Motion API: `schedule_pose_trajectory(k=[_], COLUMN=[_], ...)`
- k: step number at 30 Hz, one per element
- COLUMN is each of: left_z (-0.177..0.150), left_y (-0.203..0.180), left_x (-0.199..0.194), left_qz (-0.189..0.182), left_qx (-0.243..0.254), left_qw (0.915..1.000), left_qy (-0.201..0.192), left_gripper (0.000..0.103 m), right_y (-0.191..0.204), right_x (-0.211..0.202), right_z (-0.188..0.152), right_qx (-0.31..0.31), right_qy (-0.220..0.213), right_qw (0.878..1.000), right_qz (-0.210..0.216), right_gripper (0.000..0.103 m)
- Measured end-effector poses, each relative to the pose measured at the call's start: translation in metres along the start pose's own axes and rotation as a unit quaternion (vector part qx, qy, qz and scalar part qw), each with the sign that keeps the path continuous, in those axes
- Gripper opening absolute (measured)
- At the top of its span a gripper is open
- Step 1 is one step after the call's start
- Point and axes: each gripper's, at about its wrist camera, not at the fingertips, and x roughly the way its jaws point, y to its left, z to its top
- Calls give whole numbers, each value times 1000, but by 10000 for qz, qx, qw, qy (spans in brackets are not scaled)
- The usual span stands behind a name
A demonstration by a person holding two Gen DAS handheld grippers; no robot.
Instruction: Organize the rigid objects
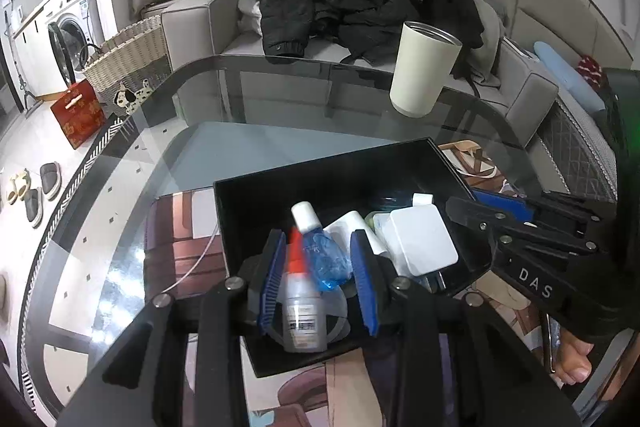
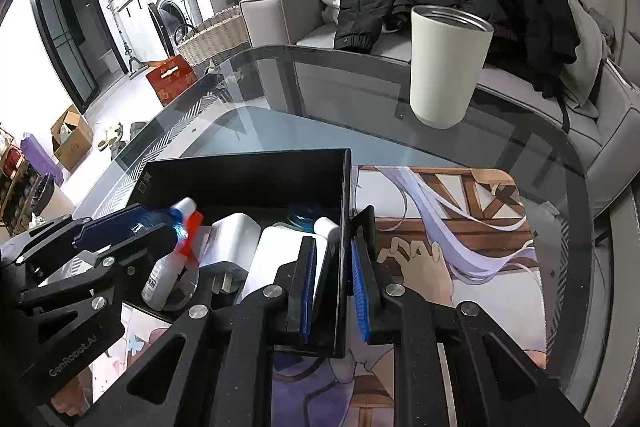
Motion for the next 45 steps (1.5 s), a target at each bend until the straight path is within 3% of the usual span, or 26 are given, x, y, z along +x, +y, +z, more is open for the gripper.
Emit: schedule_pose_trajectory(k=[8, 15, 19, 23, 28, 32, 34, 37, 38, 40, 43, 45], left_z=[1, 1, 0, 0, -1, -1, -4, -10, -14, -21, -38, -49], left_y=[2, 3, 3, 5, 7, 8, 6, 0, -1, -2, 2, 1], left_x=[-1, -3, -5, -7, -11, -40, -62, -94, -105, -122, -157, -174], left_qz=[8, 8, 42, 40, 82, 201, 339, 531, 577, 688, 878, 948], left_qx=[-22, -54, -77, -109, -130, -79, -12, 135, 149, 138, -52, 34], left_qw=[10000, 10000, 9999, 9999, 9998, 9977, 9937, 9837, 9793, 9707, 9457, 9348], left_qy=[-22, -49, -83, -103, -132, -639, -1072, -1711, -1936, -2296, -3128, -3423], left_gripper=[33, 33, 47, 48, 49, 51, 52, 55, 57, 82, 100, 102], right_y=[5, 19, 21, 22, 23, 26, 28, 37, 40, 43, 45, 47], right_x=[-14, -35, -34, -33, -34, -54, -71, -109, -123, -150, -185, -208], right_z=[1, -2, -4, -5, -6, -8, -10, -16, -20, -30, -47, -57], right_qx=[-20, -170, -168, -150, -120, -124, -135, -265, -307, -310, -289, -282], right_qy=[-160, -275, -240, -177, -180, -549, -883, -1710, -2025, -2594, -3330, -3723], right_qw=[9999, 9993, 9992, 9992, 9993, 9979, 9957, 9847, 9786, 9651, 9423, 9276], right_qz=[-22, 200, 272, 329, 312, 310, 254, 221, 172, 202, 172, 138], right_gripper=[17, 17, 17, 18, 26, 50, 51, 52, 58, 71, 84, 89])
